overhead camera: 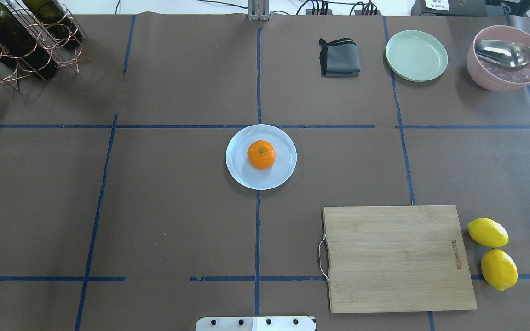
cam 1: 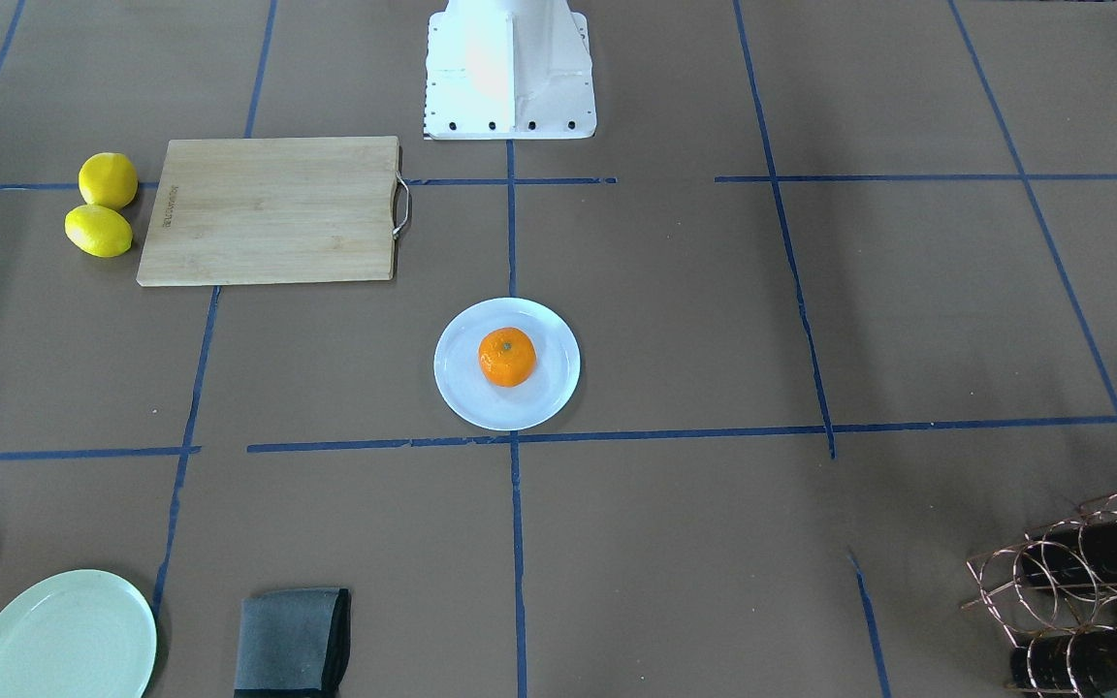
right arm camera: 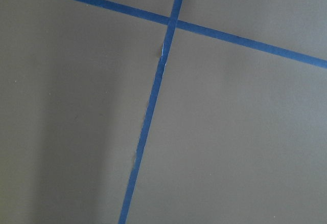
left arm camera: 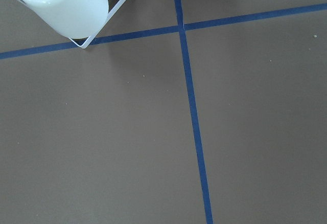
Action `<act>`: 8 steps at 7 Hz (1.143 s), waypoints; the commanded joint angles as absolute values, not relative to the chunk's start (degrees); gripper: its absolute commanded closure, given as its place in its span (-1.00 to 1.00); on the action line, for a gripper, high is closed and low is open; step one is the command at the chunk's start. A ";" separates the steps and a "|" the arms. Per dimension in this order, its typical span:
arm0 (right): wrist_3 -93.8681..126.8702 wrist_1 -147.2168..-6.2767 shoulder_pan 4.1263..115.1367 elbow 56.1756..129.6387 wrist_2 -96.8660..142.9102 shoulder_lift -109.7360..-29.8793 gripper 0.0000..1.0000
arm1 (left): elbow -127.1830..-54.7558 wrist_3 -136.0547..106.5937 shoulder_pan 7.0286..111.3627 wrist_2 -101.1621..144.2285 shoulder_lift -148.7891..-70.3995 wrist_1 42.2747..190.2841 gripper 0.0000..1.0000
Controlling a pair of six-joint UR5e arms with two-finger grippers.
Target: Pick orange to plate
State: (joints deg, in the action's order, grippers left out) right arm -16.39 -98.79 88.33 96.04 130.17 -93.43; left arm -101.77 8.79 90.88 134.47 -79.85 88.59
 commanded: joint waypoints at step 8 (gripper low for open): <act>-16.52 -98.70 88.24 95.89 135.09 -92.55 -1.00 | -101.16 8.79 90.79 134.56 -79.19 88.50 -1.00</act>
State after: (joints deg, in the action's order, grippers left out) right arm -16.51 -98.71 88.31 96.02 134.91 -92.96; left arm -101.13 8.79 90.87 134.49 -79.12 88.44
